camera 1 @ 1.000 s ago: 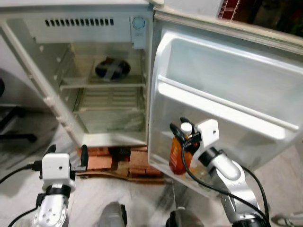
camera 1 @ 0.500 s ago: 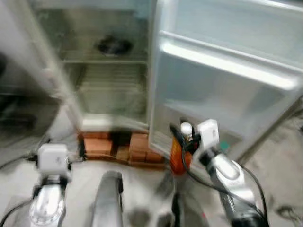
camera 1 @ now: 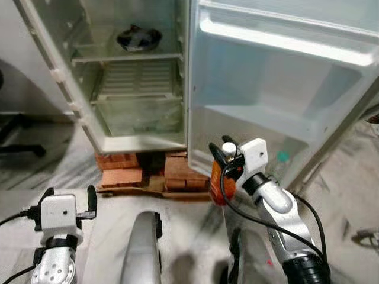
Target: Restocking fridge
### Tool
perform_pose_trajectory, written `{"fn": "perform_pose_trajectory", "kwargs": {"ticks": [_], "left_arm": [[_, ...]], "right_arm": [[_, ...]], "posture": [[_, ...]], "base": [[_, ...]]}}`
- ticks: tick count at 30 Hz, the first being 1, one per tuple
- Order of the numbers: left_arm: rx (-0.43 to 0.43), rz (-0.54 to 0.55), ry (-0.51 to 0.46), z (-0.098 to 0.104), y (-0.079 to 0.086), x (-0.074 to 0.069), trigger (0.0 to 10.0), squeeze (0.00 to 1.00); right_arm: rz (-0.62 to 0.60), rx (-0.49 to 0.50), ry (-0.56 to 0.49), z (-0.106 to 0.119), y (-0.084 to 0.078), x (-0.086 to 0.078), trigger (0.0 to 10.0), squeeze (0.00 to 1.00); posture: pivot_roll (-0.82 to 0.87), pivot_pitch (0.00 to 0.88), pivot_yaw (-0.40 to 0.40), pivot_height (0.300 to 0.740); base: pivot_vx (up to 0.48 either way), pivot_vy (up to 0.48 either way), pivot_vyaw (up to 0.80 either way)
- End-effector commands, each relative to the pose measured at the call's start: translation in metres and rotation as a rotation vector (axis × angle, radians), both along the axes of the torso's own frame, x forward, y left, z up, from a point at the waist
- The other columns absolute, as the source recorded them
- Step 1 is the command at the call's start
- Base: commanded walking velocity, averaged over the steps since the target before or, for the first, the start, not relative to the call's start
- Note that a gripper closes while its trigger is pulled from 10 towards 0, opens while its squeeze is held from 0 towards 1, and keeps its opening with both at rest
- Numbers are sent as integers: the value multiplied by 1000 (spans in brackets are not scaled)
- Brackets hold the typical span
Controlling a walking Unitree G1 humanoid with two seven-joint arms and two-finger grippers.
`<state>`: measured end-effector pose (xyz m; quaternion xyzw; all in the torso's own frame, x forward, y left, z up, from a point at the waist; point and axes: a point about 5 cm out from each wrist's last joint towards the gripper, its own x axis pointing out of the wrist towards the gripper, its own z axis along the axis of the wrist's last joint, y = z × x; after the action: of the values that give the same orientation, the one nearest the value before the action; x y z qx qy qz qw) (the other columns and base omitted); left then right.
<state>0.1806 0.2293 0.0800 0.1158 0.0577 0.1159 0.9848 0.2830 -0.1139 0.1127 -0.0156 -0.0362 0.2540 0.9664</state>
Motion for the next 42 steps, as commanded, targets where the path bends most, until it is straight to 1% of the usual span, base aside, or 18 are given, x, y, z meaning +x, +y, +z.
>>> {"fn": "perform_pose_trajectory", "kwargs": {"ticks": [1,13,18,22,23,25,26,27,28,29,31,34,36,37,38,40,41,42], "left_arm": [[8,-14,5,1,-2,1,10000,0],[8,-22,18,1,-3,-2,10000,0],[11,-20,19,2,-3,-3,10000,0],[38,-13,22,4,-1,-5,10000,0],[38,-13,22,4,-1,-5,10000,0],[63,-10,21,7,0,-7,10000,0],[68,-11,21,7,0,-8,10000,0],[81,-16,19,8,0,-8,10000,0],[93,-24,18,9,-1,-11,10000,0],[100,-33,20,9,-3,-13,10000,0],[110,-43,22,10,-4,-14,10000,0],[114,-47,31,10,-5,-18,10000,0],[120,-53,36,11,-6,-20,10000,0],[127,-59,41,12,-6,-23,10000,0],[129,-59,41,12,-6,-24,10000,0],[139,-74,49,14,-8,-27,10000,0],[145,-81,52,15,-8,-28,10000,0],[146,-82,52,16,-9,-29,10000,0]], "right_arm": [[5,6,-39,7,2,3,10000,0],[15,14,-52,7,7,4,10000,0],[23,9,-53,7,10,5,10000,0],[64,5,-77,11,19,9,10000,0],[64,5,-77,11,19,9,10000,0],[138,-24,-98,13,34,11,10000,0],[147,-28,-101,13,36,11,10000,0],[167,-50,-127,15,42,12,10000,0],[211,-69,-165,20,52,13,10000,0],[248,-64,-187,24,60,15,10000,0],[269,-50,-208,28,65,16,10000,0],[299,-64,-297,38,77,21,10000,0],[321,-76,-337,43,83,21,10000,0],[344,-89,-380,48,89,22,10000,0],[350,-91,-390,49,90,21,10000,0],[367,-144,-490,57,96,23,10000,0],[371,-176,-526,61,100,26,10000,0],[371,-184,-539,63,101,26,10000,0]], "posture": [[37,145,8,603],[42,156,9,533],[45,159,10,533],[51,173,12,533],[51,173,12,533],[56,188,15,533],[56,188,15,533],[59,193,16,533],[65,201,18,533],[68,206,17,533],[69,210,18,533],[73,221,22,533],[80,234,28,533],[82,242,30,533],[84,245,31,533],[95,268,32,533],[98,277,32,533],[102,296,35,533]], "base": [[0,0,0],[0,0,0],[0,0,0],[0,0,0],[0,0,0],[0,0,0],[0,0,0],[0,0,0],[0,0,0],[0,0,0],[0,0,0],[0,0,0],[0,0,0],[0,0,0],[0,0,0],[0,0,0],[0,0,0],[0,0,0]]}}
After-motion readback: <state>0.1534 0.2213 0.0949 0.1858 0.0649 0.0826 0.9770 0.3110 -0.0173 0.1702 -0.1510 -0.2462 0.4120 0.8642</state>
